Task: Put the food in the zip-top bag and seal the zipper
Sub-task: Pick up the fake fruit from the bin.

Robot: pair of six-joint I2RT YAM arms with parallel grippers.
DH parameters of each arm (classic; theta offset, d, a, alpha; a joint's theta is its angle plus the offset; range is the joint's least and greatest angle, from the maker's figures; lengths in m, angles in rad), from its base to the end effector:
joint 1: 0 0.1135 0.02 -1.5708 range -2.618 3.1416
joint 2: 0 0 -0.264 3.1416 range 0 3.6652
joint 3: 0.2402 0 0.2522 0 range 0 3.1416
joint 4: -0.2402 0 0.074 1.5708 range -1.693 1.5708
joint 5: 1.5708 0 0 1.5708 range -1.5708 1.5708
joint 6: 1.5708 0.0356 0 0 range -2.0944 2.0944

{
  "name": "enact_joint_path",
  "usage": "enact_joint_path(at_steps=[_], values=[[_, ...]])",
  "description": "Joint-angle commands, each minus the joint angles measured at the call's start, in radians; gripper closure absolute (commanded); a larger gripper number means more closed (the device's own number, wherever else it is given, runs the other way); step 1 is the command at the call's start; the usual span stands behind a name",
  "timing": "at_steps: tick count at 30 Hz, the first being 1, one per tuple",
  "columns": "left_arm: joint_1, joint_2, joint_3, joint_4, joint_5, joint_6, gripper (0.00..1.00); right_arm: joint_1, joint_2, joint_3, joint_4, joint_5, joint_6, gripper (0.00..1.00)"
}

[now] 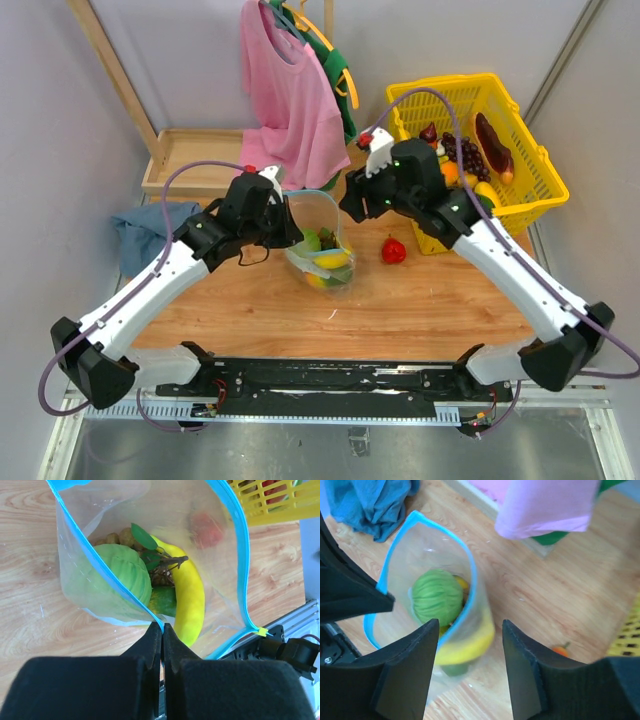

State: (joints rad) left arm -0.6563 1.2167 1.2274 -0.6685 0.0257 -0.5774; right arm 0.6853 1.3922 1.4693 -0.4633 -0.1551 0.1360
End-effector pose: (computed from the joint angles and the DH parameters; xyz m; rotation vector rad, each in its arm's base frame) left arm 0.2050 -0.1591 0.3567 0.1062 2.3193 -0.6839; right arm 0.2395 0.2029 0.4109 -0.6475 1.9099 0.6845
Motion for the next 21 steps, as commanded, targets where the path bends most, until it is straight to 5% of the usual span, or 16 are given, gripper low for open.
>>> enact_joint_path(at_steps=[1, 6, 21], values=[[-0.002, -0.067, -0.044, 0.079, -0.042, 0.007, 1.0, -0.084, -0.112, -0.005, -0.081, 0.058, -0.09, 0.42], [-0.002, -0.086, -0.076, 0.121, -0.026, 0.015, 1.0, -0.18, -0.155, 0.019, -0.172, 0.185, -0.162, 0.26], [-0.001, -0.127, -0.111, 0.154, -0.02, 0.044, 1.0, -0.678, 0.012, 0.092, -0.269, 0.063, -0.098, 0.25]])
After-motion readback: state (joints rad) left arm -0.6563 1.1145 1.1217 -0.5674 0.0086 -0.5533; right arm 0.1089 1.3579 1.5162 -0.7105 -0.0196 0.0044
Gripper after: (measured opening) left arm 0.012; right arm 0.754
